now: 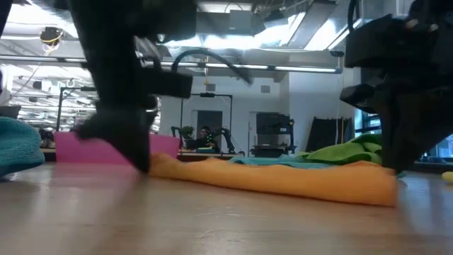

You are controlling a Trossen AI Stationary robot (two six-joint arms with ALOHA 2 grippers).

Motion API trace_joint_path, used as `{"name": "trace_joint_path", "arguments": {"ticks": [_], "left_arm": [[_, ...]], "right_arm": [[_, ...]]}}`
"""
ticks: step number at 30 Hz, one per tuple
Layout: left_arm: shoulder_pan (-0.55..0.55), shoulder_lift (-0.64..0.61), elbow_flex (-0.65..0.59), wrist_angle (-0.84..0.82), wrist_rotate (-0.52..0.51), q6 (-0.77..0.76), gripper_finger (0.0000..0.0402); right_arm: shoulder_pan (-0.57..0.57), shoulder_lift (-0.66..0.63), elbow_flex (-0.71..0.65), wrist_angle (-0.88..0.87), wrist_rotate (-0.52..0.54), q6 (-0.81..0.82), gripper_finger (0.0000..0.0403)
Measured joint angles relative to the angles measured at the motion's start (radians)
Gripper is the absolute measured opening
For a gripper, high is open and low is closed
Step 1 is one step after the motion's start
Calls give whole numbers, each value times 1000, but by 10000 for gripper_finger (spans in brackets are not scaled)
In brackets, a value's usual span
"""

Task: Roll microfiber towels into tight, uniform cylinder then place into a basket
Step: Fold the orange microfiber towel

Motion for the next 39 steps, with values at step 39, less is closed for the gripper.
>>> {"name": "trace_joint_path", "arguments": {"ticks": [39], "left_arm": [[-158, 187, 179, 737, 49, 588, 223]], "right_arm": [[-13, -51, 0, -120, 141, 30, 9]]}}
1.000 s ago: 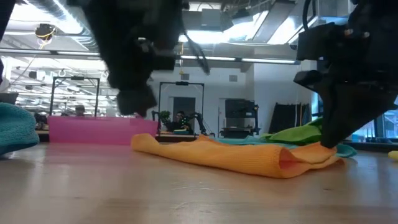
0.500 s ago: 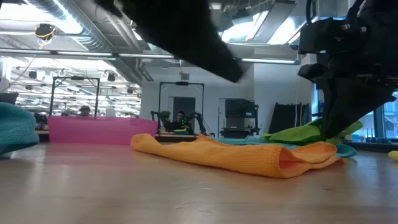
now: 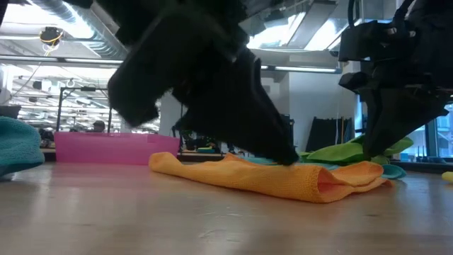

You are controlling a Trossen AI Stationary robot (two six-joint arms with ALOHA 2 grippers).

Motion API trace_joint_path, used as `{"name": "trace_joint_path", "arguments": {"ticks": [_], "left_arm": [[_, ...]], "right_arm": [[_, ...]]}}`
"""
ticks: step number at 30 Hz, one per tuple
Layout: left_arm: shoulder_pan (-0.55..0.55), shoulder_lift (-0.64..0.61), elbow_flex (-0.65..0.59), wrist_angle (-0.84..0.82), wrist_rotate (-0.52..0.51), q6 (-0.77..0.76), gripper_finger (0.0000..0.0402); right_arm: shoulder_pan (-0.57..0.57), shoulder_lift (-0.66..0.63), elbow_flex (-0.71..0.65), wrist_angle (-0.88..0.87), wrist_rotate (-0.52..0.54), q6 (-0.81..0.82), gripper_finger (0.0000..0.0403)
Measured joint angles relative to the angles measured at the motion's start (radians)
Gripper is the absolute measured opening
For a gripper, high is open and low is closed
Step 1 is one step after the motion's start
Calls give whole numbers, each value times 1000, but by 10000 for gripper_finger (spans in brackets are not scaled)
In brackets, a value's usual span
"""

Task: Roll microfiber towels into tight, uniform cylinder then place into a basket
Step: Fold the orange microfiber towel

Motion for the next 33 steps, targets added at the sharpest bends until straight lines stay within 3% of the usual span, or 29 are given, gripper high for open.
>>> {"name": "trace_joint_path", "arguments": {"ticks": [9, 19, 33], "left_arm": [[17, 13, 0, 16, 5, 43, 221], [47, 39, 2, 68, 110, 104, 208], [42, 44, 1, 75, 120, 130, 147]], "right_arm": [[0, 0, 0, 6, 16, 0, 10], [0, 0, 0, 13, 18, -1, 10], [0, 0, 0, 22, 19, -5, 10]]}}
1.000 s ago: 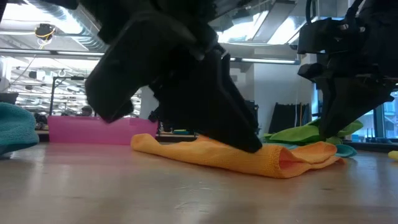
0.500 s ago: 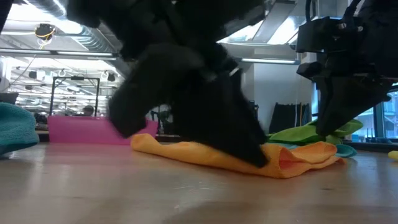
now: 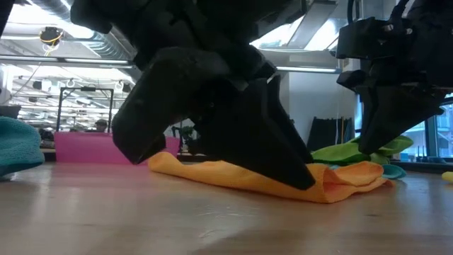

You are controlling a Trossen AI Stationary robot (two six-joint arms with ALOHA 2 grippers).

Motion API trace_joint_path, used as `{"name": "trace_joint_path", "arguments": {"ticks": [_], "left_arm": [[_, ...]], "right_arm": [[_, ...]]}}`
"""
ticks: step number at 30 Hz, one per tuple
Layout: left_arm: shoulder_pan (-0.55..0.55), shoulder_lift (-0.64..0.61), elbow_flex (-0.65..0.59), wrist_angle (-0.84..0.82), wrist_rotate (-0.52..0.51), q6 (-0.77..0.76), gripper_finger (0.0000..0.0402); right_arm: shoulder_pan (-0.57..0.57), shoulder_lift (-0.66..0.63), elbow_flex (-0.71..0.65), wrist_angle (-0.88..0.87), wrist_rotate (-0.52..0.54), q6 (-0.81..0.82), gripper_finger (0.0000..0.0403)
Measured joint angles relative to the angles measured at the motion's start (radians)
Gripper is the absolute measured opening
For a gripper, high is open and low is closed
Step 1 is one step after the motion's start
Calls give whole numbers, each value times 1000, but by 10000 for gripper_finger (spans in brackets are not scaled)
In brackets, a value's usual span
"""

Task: Roll microfiber towels into tight, uniform cylinder then place into a basket
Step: Fold the orange microfiber towel

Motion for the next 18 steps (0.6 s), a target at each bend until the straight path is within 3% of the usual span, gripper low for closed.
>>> {"name": "trace_joint_path", "arguments": {"ticks": [10, 18], "left_arm": [[-5, 2, 0, -12, 0, 47, 133], [-9, 25, 2, 13, 50, 86, 78]], "right_arm": [[0, 0, 0, 0, 9, -3, 10], [0, 0, 0, 0, 14, -3, 10]]}}
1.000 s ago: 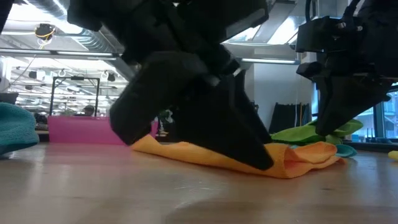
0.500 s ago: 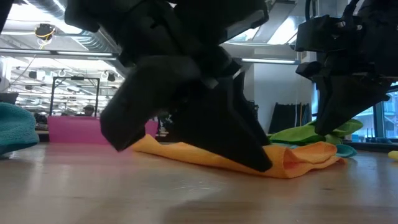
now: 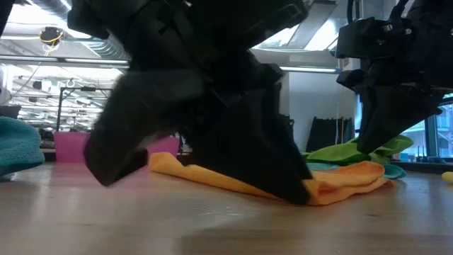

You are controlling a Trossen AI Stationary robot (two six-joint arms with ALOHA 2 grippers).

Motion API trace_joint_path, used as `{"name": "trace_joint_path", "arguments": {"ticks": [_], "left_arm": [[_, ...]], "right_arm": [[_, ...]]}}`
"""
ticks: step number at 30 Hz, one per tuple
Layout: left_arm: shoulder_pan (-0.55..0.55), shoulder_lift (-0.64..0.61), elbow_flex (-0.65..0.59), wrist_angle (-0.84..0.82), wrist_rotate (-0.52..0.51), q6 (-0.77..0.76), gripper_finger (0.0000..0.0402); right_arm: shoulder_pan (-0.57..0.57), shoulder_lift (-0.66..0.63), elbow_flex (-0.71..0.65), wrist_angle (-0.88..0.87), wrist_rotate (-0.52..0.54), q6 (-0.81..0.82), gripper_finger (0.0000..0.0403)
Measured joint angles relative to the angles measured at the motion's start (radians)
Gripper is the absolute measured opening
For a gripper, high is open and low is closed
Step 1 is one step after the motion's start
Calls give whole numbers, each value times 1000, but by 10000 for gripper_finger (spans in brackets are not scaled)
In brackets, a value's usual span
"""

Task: Roll microfiber towels into tight, uniform cylinder then place into a basket
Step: Fold the orange microfiber towel

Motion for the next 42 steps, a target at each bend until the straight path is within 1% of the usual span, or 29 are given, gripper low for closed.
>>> {"name": "trace_joint_path", "arguments": {"ticks": [6, 7, 10, 13, 17, 20, 23, 25, 28, 32, 36, 39, 42], "left_arm": [[-4, 16, 1, 16, 5, 5, 13], [-6, 17, 1, 16, 2, 6, 7], [-15, 19, 1, 15, -18, 4, 3], [-34, 16, 0, 6, -72, 11, 1], [-63, -10, -4, -21, -112, 19, 0], [-84, -43, -3, -55, -157, -9, 0], [-101, -59, -3, -111, -204, -38, 0], [-107, -68, -3, -124, -226, -58, 0], [-111, -85, -3, -130, -260, -83, 0], [-112, -98, -3, -137, -336, -96, 0], [-111, -120, -1, -131, -405, -115, 0], [-111, -122, -2, -134, -439, -121, 0], [-110, -127, -2, -129, -456, -133, 0]], "right_arm": [[0, 0, 0, 0, 9, 0, 10], [0, 0, 0, -1, 9, 0, 10], [0, 0, 0, 0, 9, 0, 10], [1, 0, 0, 1, 9, 0, 10], [23, 0, 0, 24, 11, -2, 10], [45, 0, 0, 77, 11, -7, 10], [76, 0, 0, 157, 11, -62, 16], [102, 0, 0, 206, 11, -112, 30], [131, 2, 0, 273, 9, -153, 65], [143, 45, 0, 354, 29, -157, 125], [143, 107, 0, 375, 64, -138, 177], [143, 145, 0, 362, 92, -124, 202], [143, 165, 0, 364, 134, -103, 213]]}}
